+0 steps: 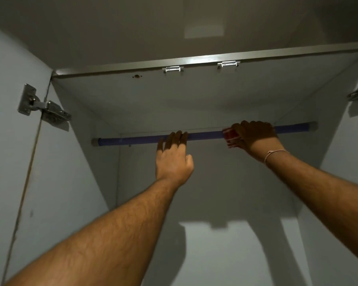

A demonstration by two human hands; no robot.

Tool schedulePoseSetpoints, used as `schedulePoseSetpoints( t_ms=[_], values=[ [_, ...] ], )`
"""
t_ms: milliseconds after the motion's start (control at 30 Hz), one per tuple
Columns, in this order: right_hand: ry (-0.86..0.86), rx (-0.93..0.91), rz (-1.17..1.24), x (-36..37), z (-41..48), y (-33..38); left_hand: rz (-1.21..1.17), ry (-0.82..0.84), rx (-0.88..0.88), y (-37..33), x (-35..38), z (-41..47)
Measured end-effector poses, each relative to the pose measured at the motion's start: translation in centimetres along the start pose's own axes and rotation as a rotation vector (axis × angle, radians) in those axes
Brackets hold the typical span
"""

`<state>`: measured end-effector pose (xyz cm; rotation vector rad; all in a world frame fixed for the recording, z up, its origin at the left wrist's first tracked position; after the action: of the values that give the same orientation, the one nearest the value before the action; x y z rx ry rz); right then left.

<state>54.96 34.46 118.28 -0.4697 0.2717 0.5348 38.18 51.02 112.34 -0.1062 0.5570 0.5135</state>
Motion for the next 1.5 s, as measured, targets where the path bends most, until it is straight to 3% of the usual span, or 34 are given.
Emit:
schedulePoseSetpoints(
  t_ms=[267,467,633,733,800,900,967,1100,1167,1267,1500],
  values=[
    [-0.354,-0.020,0.154,-0.5,-2.1,-0.2,0.039,0.097,0.026,1.2,-0.2,0.0],
    [-0.222,0.132,0.376,2.1,-6.3,-0.5,0.030,0.129,0.034,0.7,0.7,-1.0],
    [-0.301,0.478,1.108,5.9,-11.2,-0.3,0.041,0.065,0.150,-0.5,3.1,-4.7],
    [-0.350,0.860,1.699,9.4,-14.7,1.6,0.019,0.020,0.210,-1.4,5.3,-6.8],
    [-0.284,1.073,2.068,13.6,-16.1,3.4,0.003,0.064,0.199,-2.1,7.5,-8.1],
    [-0.027,1.046,2.614,18.0,-16.8,7.6,0.011,0.216,0.146,-3.1,11.5,-10.5],
    [0.085,0.952,2.778,18.7,-19.0,9.8,-0.003,0.303,0.089,-3.3,14.4,-13.4],
    [0.323,0.913,2.831,20.9,-26.9,15.1,-0.009,0.541,0.002,-3.5,20.6,-23.1],
    [0.334,0.878,2.796,20.9,-27.1,14.9,0.016,0.509,-0.046,-2.8,20.4,-22.8],
    [0.361,0.971,2.732,20.0,-29.6,16.2,-0.025,0.561,-0.111,-2.2,21.0,-24.6],
    [0.576,1.305,2.468,15.9,-45.3,24.0,-0.097,0.755,-0.112,-2.4,22.7,-41.2]
  ],
)
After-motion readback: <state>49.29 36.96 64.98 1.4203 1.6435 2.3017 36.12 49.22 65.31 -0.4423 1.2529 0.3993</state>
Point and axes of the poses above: each hand's wrist, its own z-axis towards the middle knuckle, its own x-axis out of the palm, y = z × x, the point moved 10 cm from there along z, towards the middle knuckle, and after that the axes turned 14 degrees about y, right-handed, at the moved point
